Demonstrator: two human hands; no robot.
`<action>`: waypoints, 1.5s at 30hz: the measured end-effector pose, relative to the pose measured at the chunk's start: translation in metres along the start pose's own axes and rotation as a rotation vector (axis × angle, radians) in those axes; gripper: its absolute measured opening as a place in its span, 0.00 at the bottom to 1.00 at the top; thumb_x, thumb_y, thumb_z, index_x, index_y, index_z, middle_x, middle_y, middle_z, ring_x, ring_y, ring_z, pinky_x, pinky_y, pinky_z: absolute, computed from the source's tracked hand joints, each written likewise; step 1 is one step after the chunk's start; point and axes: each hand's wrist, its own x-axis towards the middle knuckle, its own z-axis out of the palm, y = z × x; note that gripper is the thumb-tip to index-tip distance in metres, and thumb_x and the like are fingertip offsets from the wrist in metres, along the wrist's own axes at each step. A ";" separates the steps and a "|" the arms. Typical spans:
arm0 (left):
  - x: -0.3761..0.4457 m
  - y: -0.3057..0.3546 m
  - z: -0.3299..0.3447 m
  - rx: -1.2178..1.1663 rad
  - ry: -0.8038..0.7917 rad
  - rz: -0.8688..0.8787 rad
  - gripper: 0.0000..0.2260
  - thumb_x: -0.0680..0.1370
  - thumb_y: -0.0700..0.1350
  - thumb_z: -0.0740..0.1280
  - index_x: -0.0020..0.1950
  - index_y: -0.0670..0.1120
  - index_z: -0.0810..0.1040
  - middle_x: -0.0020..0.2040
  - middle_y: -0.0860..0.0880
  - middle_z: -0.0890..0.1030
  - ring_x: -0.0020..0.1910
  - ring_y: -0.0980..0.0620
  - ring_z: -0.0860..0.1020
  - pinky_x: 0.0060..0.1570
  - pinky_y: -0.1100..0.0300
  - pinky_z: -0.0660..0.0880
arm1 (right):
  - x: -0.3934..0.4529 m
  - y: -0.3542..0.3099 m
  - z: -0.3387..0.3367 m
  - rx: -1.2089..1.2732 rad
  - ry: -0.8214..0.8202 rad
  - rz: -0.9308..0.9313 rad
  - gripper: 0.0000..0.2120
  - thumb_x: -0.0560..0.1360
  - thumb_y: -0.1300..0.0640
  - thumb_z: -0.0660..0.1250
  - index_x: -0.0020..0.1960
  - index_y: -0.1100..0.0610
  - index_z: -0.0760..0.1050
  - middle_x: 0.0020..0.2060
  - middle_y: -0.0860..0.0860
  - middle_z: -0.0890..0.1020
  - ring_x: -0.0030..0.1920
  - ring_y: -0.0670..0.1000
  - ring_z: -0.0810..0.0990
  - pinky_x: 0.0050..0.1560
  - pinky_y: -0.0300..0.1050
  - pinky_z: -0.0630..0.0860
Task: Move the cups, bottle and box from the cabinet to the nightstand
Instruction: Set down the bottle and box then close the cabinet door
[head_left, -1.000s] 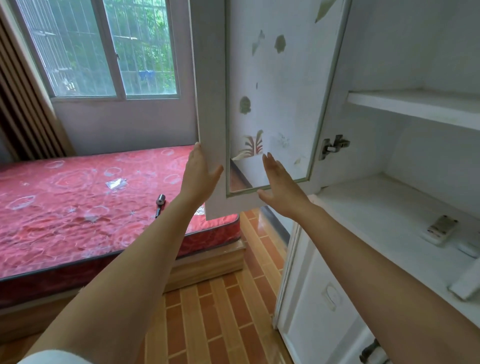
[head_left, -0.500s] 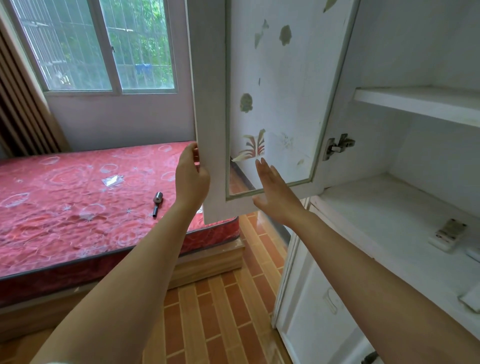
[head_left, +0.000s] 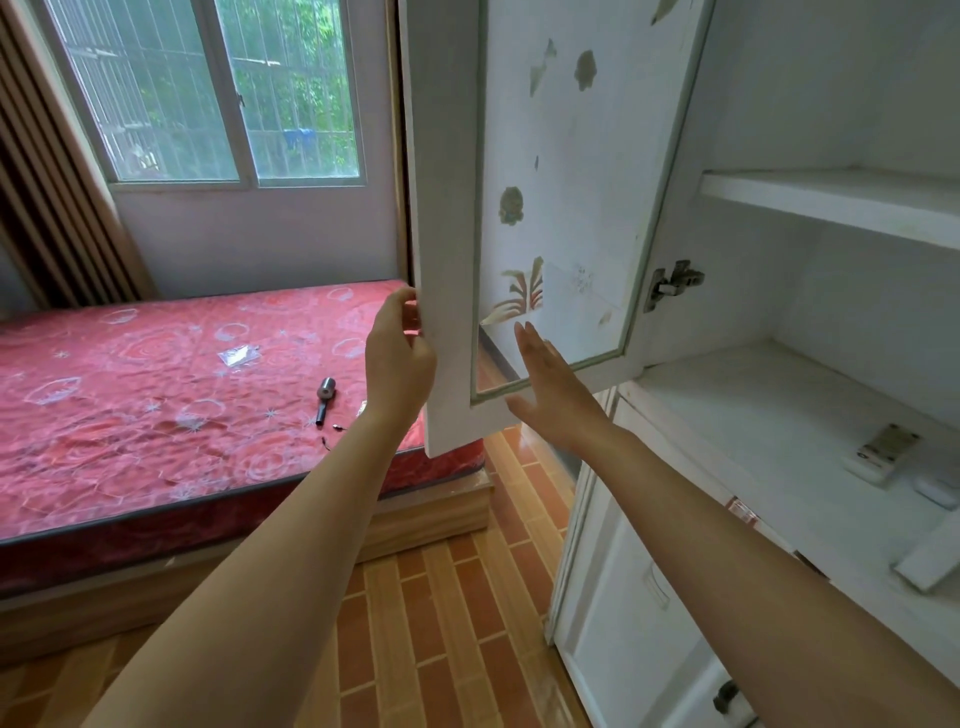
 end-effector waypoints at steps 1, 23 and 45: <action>-0.004 0.004 -0.001 -0.006 -0.011 0.005 0.16 0.73 0.28 0.59 0.58 0.39 0.73 0.51 0.41 0.79 0.47 0.47 0.78 0.46 0.55 0.78 | -0.005 -0.001 0.000 0.005 0.002 0.001 0.38 0.77 0.54 0.61 0.75 0.49 0.37 0.76 0.46 0.42 0.76 0.52 0.43 0.72 0.52 0.55; -0.091 0.075 0.009 -0.002 -0.102 0.206 0.20 0.68 0.32 0.53 0.53 0.43 0.79 0.44 0.53 0.81 0.39 0.50 0.81 0.35 0.76 0.70 | -0.128 -0.002 -0.038 -0.027 0.015 -0.043 0.35 0.78 0.58 0.58 0.74 0.43 0.39 0.76 0.45 0.47 0.76 0.52 0.49 0.65 0.50 0.66; -0.144 0.119 0.096 0.099 -0.424 0.414 0.28 0.73 0.31 0.57 0.68 0.55 0.70 0.64 0.50 0.77 0.63 0.50 0.74 0.60 0.54 0.74 | -0.211 0.062 -0.084 0.045 0.186 0.153 0.35 0.75 0.59 0.62 0.73 0.41 0.48 0.73 0.44 0.61 0.70 0.53 0.67 0.65 0.59 0.71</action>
